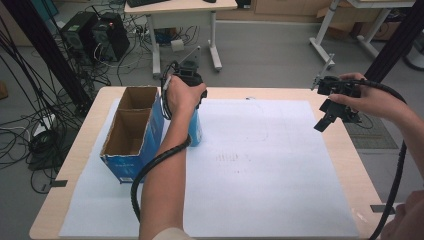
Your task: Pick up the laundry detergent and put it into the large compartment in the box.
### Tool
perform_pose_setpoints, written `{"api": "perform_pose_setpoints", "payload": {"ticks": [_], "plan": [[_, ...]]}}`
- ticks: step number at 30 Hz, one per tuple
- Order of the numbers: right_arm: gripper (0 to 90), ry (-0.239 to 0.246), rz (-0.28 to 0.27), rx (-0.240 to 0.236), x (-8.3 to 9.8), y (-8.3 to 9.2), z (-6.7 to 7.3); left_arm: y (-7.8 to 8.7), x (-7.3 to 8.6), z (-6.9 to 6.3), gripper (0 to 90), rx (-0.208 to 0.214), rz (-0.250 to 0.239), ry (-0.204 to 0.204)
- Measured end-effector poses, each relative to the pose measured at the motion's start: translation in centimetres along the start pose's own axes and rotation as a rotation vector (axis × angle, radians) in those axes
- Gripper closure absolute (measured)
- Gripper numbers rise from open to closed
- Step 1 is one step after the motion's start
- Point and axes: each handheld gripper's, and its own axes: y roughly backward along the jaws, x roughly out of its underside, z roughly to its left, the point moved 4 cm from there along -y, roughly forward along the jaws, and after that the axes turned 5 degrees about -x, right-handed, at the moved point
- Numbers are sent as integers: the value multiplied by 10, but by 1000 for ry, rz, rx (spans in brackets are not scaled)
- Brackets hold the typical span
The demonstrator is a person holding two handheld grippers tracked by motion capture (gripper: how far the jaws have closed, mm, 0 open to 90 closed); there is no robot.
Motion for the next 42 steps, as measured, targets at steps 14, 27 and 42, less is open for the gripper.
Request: {"api": "perform_pose_setpoints", "payload": {"ticks": [14,27,42], "plan": [[48,15,-8,-2,1,2,9,53,23,4,387,-16,-55,10],[47,29,-23,-8,4,10,22,118,53,17,386,-4,-122,18],[47,40,-26,-2,4,14,36,169,74,36,387,-20,-169,52]]}}
